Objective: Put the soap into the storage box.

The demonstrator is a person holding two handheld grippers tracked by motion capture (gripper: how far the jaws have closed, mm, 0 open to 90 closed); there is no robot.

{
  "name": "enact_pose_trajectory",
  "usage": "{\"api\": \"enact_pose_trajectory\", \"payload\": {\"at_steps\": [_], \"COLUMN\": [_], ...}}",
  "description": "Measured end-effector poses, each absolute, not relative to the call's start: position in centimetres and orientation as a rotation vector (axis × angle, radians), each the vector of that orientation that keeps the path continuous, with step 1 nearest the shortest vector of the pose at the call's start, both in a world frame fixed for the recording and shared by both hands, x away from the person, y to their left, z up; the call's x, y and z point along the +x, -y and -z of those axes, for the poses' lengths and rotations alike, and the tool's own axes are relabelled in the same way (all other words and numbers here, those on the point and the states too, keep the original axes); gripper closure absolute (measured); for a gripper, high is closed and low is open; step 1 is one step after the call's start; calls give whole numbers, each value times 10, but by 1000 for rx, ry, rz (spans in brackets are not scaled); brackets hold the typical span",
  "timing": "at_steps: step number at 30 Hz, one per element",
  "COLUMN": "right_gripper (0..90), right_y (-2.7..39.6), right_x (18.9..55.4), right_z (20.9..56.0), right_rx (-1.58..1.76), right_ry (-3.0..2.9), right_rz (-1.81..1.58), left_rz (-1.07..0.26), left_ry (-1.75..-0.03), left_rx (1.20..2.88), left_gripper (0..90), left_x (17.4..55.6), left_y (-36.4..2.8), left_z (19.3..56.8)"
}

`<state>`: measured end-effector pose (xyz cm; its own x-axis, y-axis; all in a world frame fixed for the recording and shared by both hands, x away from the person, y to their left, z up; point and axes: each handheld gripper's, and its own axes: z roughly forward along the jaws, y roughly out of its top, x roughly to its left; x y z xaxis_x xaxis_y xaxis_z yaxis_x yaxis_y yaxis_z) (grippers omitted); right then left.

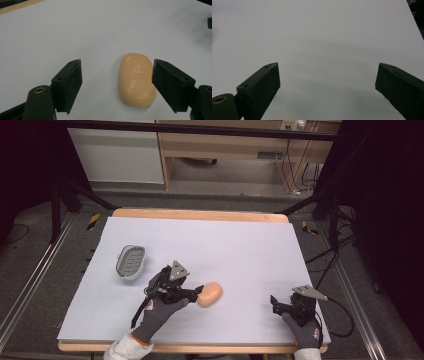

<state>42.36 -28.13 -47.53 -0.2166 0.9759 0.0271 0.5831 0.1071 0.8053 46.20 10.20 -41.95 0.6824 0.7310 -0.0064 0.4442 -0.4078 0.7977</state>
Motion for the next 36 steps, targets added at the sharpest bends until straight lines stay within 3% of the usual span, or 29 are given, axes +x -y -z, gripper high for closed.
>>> {"api": "enact_pose_trajectory", "payload": {"at_steps": [36], "right_gripper": [60], "right_y": [281], "right_x": [425], "right_z": [477], "right_rx": [1525], "right_ry": [-1879], "right_rz": [-970], "left_rz": [-384], "left_ry": [-852], "left_rx": [2258], "left_gripper": [212], "left_x": [474], "left_y": [-54], "left_z": [451]}}
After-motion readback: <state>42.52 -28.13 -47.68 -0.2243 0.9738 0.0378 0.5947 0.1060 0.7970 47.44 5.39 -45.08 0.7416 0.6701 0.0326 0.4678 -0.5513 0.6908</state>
